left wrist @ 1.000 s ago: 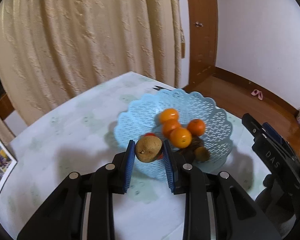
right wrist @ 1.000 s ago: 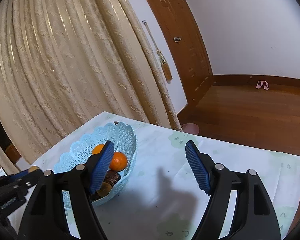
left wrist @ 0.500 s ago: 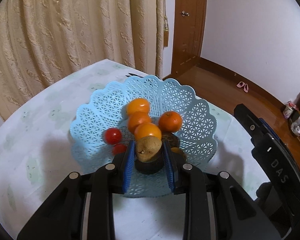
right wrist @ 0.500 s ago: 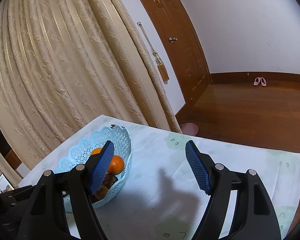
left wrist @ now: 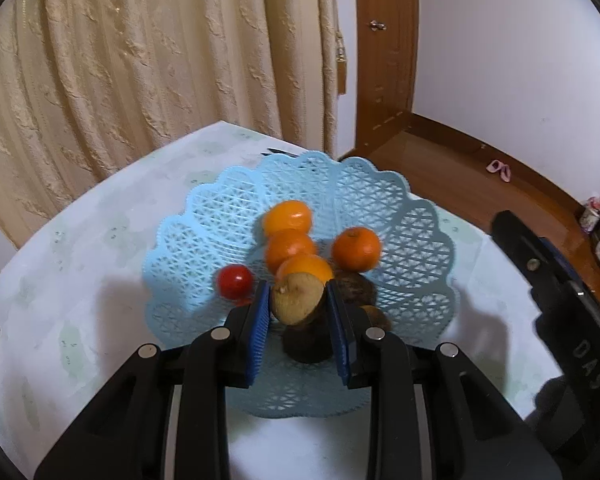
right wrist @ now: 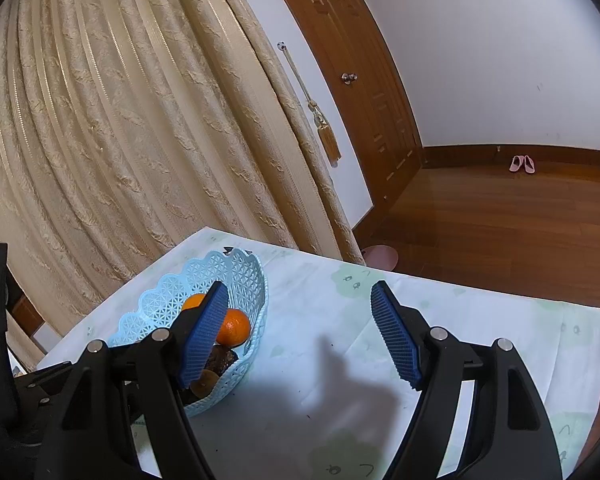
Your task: Organize fruits
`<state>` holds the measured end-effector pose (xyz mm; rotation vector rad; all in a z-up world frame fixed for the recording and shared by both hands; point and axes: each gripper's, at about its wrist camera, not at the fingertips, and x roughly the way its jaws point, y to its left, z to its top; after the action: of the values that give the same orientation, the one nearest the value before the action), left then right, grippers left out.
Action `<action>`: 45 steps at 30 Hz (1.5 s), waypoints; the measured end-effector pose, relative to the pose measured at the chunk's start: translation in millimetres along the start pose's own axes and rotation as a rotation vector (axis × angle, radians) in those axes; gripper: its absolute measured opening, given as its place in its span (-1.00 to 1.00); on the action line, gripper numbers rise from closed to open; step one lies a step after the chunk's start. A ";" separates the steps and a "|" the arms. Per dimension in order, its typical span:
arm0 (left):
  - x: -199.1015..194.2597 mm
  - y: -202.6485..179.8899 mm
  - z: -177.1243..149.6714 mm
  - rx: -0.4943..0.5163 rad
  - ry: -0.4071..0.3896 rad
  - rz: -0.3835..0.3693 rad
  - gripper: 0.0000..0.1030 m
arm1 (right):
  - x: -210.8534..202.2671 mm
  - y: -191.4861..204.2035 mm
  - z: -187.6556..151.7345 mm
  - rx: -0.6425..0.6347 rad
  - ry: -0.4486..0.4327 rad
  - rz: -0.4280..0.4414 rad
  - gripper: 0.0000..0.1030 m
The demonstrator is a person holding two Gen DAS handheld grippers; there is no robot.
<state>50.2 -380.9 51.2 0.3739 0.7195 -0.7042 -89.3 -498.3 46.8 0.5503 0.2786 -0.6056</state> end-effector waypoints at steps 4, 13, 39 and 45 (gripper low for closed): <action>5.5 12.0 -2.1 -0.015 0.008 0.057 -0.45 | 0.1 -0.1 0.1 -0.001 0.000 0.001 0.47; -0.6 16.3 -1.3 -0.026 -0.016 0.071 -0.30 | -1.0 1.6 0.7 -0.017 -0.005 0.006 0.47; -68.0 35.3 -26.0 -0.029 -0.185 0.309 0.81 | 1.1 12.4 -5.7 -0.079 0.026 0.068 0.66; -77.8 43.5 -37.1 -0.041 -0.186 0.330 0.90 | -6.4 20.7 -12.8 -0.134 0.070 0.096 0.71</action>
<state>21.1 -294.7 83.5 0.3736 0.4803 -0.4050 -82.9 -473.9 47.3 0.4532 0.3543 -0.4716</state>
